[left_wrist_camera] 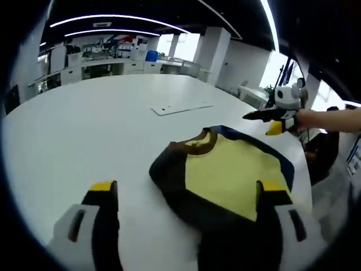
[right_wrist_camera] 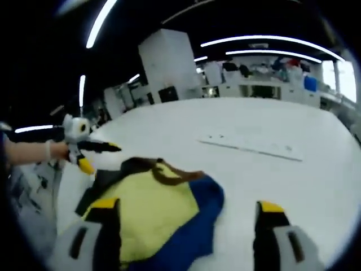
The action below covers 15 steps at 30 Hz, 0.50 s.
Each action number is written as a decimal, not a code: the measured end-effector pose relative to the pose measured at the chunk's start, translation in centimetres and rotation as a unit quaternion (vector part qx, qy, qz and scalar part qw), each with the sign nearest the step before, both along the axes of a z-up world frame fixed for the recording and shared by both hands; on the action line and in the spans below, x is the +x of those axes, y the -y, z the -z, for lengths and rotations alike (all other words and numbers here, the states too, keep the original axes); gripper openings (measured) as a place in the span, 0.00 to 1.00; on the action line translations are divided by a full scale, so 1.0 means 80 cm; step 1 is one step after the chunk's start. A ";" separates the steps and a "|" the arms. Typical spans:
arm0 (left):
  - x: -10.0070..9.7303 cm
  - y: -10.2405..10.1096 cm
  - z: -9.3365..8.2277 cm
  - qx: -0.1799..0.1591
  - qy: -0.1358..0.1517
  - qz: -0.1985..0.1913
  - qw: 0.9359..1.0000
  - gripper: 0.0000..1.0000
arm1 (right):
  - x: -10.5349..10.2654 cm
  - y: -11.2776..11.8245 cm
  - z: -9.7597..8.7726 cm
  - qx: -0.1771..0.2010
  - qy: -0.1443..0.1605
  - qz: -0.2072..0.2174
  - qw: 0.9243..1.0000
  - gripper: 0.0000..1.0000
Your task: Fold the garment on the visible template until the final outline fits inside the template.
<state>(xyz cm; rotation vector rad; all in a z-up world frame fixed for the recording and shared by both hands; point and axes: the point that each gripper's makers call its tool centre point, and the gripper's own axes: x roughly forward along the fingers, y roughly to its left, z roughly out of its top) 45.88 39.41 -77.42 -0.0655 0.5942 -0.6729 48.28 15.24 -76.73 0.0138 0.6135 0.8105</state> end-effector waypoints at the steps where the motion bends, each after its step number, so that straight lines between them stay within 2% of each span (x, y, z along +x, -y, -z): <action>1: -0.008 0.002 -0.007 -0.003 0.006 0.002 1.000 0.99 | -0.008 -0.003 -0.002 -0.003 0.004 -0.006 1.000 1.00; 2: -0.015 0.005 -0.010 -0.003 0.006 0.005 1.000 0.99 | -0.016 -0.003 -0.002 -0.008 0.004 -0.013 1.000 1.00; 3: -0.026 0.009 -0.013 0.000 0.008 0.012 1.000 0.99 | -0.011 0.000 0.002 -0.015 0.007 -0.020 1.000 1.00; 6: -0.046 0.011 -0.023 0.003 0.014 0.022 1.000 0.99 | -0.036 0.001 -0.004 -0.027 0.015 -0.034 0.999 1.00; 11: -0.066 0.010 -0.034 0.001 0.022 0.026 0.999 0.99 | -0.060 0.009 -0.017 -0.028 0.020 -0.033 0.999 1.00; 15: -0.094 0.014 -0.050 0.005 0.030 0.032 0.999 0.98 | -0.076 0.018 -0.032 -0.028 0.029 -0.029 0.999 1.00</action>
